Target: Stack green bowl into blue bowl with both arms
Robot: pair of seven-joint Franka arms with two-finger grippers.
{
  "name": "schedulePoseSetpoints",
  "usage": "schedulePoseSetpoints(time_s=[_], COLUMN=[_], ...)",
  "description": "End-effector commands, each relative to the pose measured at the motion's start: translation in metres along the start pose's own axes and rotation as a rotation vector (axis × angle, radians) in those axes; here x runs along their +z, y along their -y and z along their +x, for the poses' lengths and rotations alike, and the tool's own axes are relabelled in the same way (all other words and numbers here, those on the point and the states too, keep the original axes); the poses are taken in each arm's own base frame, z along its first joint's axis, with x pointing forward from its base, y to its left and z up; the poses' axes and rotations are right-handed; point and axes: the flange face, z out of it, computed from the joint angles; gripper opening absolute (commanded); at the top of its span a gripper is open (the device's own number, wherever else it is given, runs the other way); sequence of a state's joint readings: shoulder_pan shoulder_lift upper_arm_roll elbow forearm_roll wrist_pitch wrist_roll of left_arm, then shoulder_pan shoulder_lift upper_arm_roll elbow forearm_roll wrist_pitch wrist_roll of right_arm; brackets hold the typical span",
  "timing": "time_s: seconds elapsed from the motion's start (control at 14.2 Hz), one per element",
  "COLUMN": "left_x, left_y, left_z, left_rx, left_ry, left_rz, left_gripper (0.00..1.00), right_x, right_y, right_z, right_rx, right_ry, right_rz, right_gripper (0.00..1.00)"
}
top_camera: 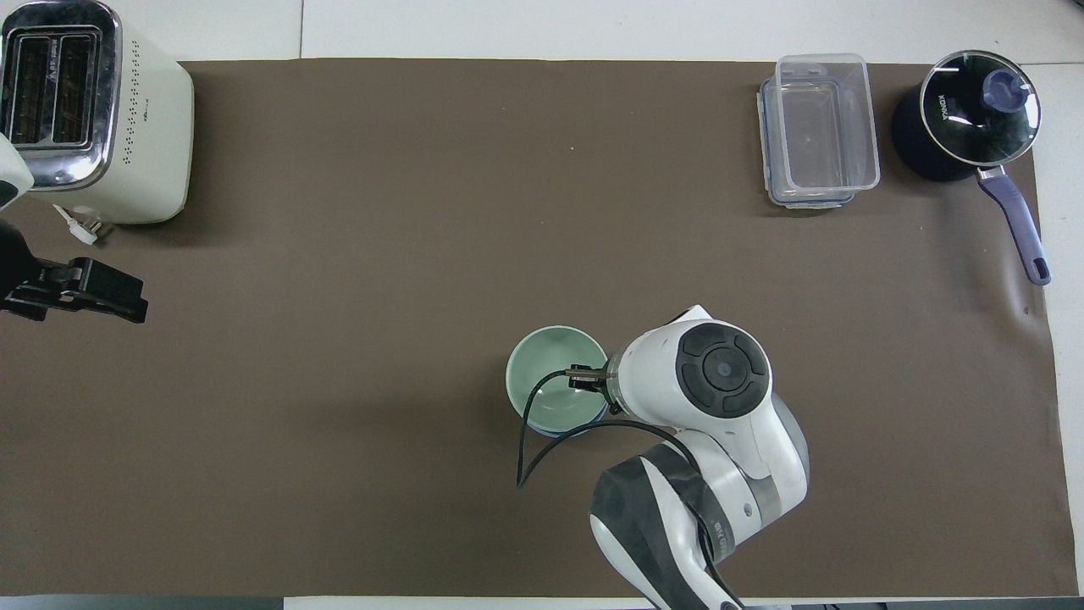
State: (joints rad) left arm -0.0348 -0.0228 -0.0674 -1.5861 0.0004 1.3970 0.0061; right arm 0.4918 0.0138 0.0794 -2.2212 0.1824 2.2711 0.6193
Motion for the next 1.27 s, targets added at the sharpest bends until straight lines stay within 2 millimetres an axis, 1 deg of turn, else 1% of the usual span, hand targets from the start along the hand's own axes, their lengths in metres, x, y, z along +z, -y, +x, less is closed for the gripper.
schedulePoseSetpoints(time_s=[0.0,0.21,0.78,0.85,0.92,0.99,1.13,1.2], left_x=[0.001,0.001,0.000,0.000,-0.003,-0.004,-0.004,-0.004], left_y=[-0.003,-0.005,-0.007,-0.007,-0.006,-0.006,-0.007,-0.006], left_z=[-0.008,-0.005,-0.005,-0.004,0.000,0.003,0.003,0.001], left_rx=[-0.006,0.001,0.000,0.000,0.000,0.000,0.000,-0.002], left_ry=[-0.010,-0.030,-0.030,-0.036,-0.063,-0.083,-0.083,-0.083], left_rz=[0.003,-0.005,-0.006,-0.006,-0.006,-0.005,-0.006,-0.006], left_gripper=[1.00,1.00,1.00,1.00,1.00,1.00,1.00,1.00], right_x=[0.002,0.007,0.004,0.003,0.003,0.001,-0.003,-0.006], right_y=[-0.009,-0.017,-0.013,-0.012,-0.011,-0.009,-0.006,-0.004], right_z=[-0.011,-0.015,-0.013,-0.012,-0.011,-0.010,-0.009,-0.007], right_rx=[0.002,-0.019,-0.019,-0.018,-0.017,-0.013,-0.014,-0.016], right_ry=[-0.002,0.005,-0.016,-0.018,-0.018,-0.021,-0.025,-0.023], right_rz=[0.021,0.012,0.026,0.028,0.030,0.034,0.038,0.038], right_gripper=[0.00,0.00,0.00,0.17,0.53,0.59,0.80,0.83])
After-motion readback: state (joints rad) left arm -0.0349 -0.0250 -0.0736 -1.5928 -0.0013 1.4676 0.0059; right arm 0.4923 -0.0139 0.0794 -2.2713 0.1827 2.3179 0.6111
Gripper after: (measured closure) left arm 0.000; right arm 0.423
